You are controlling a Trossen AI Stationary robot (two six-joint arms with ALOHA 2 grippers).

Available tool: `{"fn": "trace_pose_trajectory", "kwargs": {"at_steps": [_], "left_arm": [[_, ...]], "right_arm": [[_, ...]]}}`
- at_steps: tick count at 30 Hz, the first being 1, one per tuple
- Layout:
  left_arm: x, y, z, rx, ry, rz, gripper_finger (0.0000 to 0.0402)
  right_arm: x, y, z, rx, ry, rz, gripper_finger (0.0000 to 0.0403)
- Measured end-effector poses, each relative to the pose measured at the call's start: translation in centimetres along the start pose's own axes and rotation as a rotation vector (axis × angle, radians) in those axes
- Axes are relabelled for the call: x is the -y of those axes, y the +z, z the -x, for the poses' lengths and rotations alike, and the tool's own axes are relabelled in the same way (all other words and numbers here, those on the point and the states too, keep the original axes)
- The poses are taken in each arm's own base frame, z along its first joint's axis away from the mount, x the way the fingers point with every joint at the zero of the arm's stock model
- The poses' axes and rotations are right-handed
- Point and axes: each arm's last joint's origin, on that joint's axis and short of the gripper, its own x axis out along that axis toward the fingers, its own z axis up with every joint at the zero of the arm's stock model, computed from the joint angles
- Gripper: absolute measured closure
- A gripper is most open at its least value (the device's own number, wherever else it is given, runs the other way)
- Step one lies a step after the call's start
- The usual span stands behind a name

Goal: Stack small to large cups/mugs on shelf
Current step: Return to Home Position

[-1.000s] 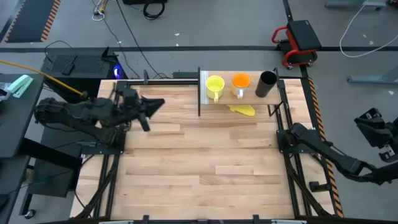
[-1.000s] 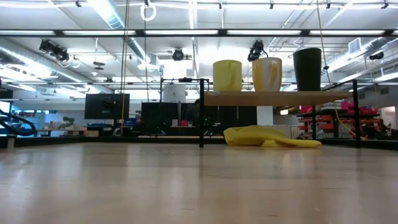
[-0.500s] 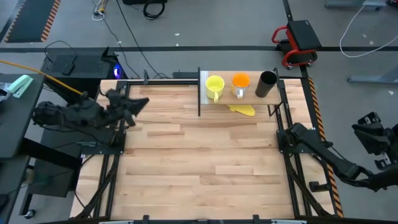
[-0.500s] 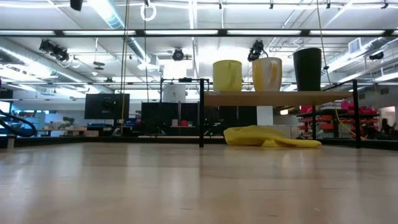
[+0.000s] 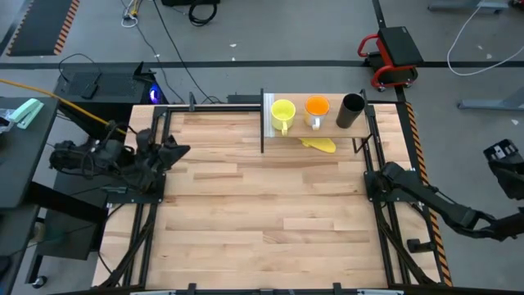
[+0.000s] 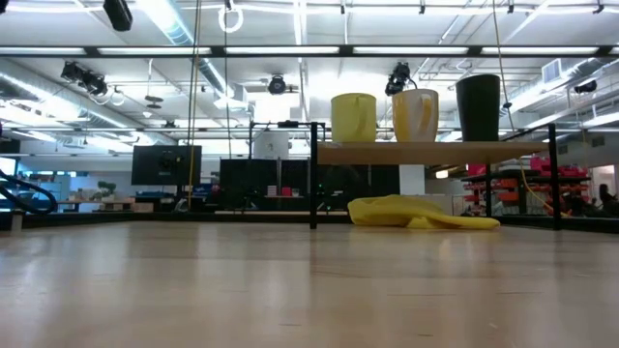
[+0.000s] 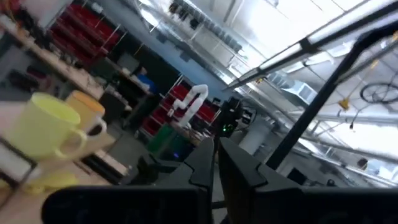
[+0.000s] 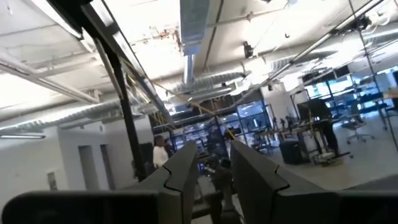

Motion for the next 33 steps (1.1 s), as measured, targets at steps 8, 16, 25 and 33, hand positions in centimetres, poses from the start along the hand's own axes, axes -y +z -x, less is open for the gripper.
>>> {"fn": "trace_pose_trajectory", "kwargs": {"at_steps": [8, 16, 25, 33], "left_arm": [[-0.1, -0.2, 0.0, -0.002, 0.016, 0.204, 0.0366], [0.5, 0.9, 0.4, 0.055, -0.084, 0.104, 0.0367], [0.8, 2.0, 1.7, 0.086, -0.189, 0.015, 0.037], [0.8, 2.0, 1.7, 0.087, -0.188, 0.006, 0.0361]], "right_arm": [[0.3, -0.5, 0.0, -0.042, -0.028, -0.099, 0.0298], [-0.8, -0.2, -0.1, -0.029, 0.059, -0.103, 0.0298], [0.4, 2.0, 6.7, 0.252, 0.143, -0.063, 0.0298], [6.5, 5.3, 9.3, 0.334, 0.427, -0.073, 0.0298]]}}
